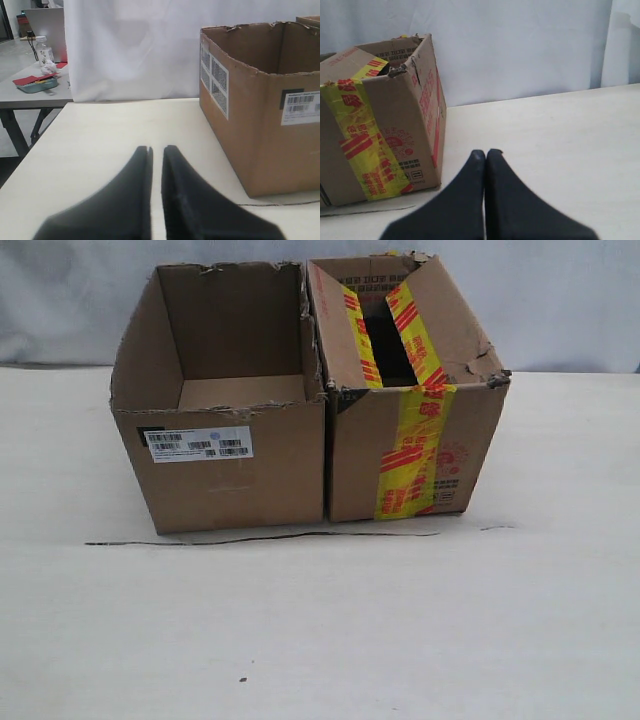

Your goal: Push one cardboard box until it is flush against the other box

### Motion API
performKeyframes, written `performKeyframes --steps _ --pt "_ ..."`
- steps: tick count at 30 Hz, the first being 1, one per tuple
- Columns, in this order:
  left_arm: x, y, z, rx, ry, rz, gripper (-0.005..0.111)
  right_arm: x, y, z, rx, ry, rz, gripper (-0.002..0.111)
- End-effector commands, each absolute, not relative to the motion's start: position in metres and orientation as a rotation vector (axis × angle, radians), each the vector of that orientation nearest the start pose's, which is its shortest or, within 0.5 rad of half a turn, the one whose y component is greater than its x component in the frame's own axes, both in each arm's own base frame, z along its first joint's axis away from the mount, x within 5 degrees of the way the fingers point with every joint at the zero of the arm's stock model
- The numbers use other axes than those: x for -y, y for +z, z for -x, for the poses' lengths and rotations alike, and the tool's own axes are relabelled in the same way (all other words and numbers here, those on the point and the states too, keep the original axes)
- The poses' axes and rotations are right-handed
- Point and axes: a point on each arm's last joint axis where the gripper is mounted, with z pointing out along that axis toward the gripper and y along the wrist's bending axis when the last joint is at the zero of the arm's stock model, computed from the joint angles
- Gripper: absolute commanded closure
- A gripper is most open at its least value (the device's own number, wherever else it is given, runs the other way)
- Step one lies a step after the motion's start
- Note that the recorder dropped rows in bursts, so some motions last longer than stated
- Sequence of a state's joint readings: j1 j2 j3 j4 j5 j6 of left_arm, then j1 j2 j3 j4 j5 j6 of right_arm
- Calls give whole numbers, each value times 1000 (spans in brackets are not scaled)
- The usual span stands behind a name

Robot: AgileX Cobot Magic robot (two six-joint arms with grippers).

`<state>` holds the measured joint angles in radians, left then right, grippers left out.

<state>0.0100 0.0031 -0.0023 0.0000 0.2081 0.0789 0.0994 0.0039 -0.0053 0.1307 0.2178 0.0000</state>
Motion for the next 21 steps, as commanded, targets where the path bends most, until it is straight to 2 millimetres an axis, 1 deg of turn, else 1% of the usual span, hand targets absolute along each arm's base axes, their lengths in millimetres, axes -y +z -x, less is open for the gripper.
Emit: performKeyframes --steps 1,21 --pt "0 195 -56 -1684 61 -54 107 -6 192 -55 -1722 151 10 109" --pt "0 195 -56 -1684 61 -54 107 -6 192 -55 -1721 156 4 109"
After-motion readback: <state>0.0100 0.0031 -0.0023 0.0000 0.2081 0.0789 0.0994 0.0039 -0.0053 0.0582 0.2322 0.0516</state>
